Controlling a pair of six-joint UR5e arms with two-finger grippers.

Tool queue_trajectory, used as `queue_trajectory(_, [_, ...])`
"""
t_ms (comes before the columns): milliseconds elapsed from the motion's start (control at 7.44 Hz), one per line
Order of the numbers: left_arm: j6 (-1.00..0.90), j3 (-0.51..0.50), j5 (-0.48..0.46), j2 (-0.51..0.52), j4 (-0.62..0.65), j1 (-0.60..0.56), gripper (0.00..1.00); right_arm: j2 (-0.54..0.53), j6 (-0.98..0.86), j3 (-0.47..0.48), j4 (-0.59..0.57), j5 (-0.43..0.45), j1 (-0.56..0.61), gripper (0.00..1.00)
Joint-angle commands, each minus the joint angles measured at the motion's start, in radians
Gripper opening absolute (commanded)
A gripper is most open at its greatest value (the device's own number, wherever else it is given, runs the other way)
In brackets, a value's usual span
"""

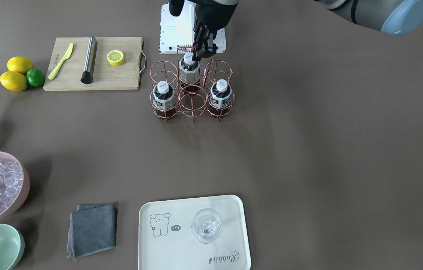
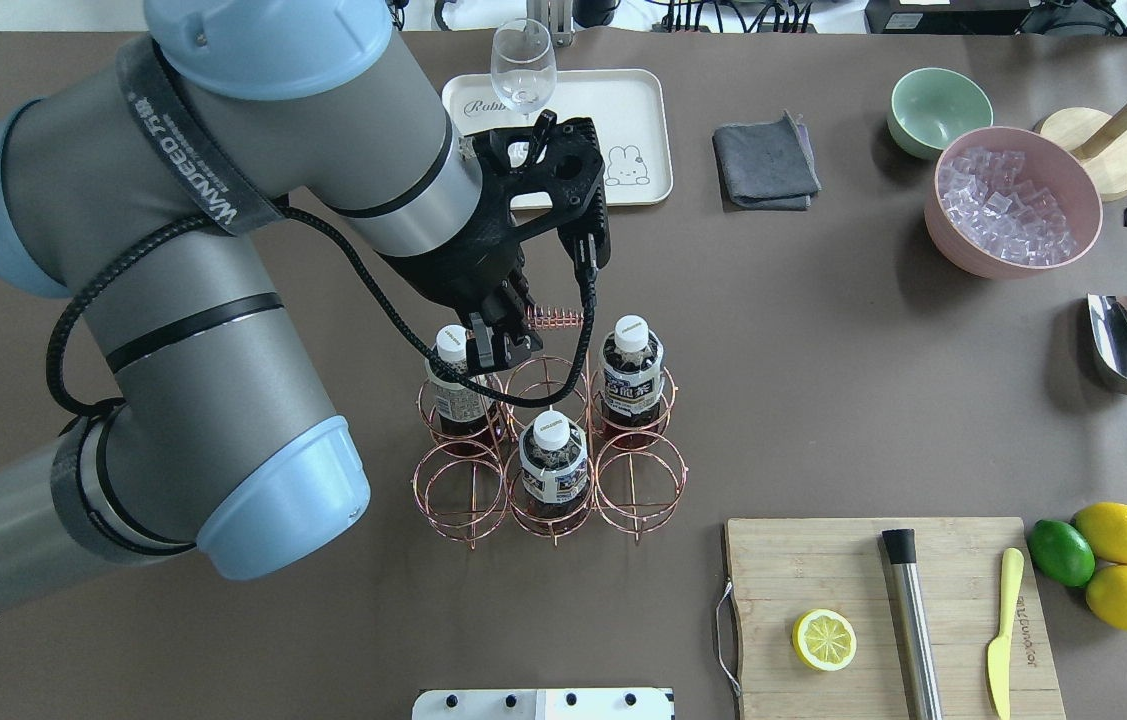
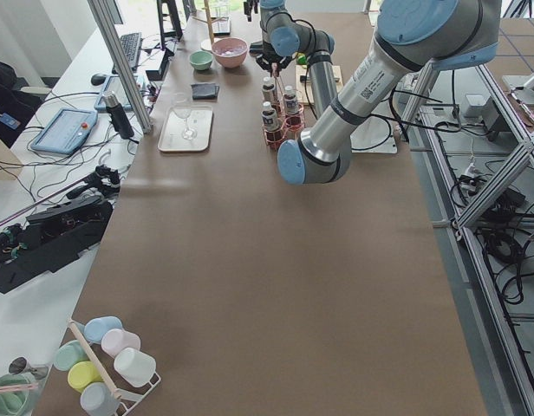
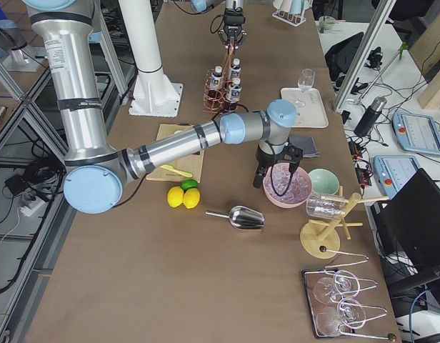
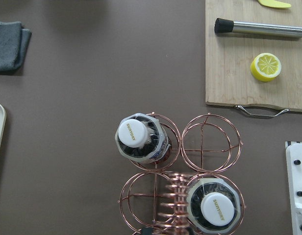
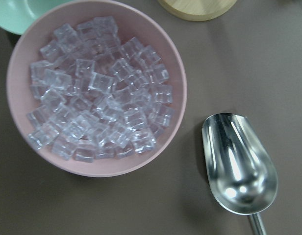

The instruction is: Take tea from basket to plate

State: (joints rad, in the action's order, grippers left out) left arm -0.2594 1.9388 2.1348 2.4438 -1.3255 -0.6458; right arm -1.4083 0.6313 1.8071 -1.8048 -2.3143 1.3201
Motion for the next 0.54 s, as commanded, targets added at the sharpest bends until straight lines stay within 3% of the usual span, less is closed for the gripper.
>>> queue_trajectory(0, [0.000, 0.000, 0.000, 0.000, 0.000, 0.000, 0.00, 0.255, 0.251, -0.009, -0.236, 0.024, -0.152, 1.00])
queue_trajectory(269, [0.000, -0.001, 0.000, 0.001, 0.000, 0.000, 0.00, 0.356, 0.498, 0.009, -0.261, 0.012, -0.231, 1.00])
queue_trajectory(403, [0.000, -0.001, 0.000, 0.001, 0.000, 0.000, 0.00, 0.385, 0.571, 0.052, -0.313, -0.076, -0.252, 1.00])
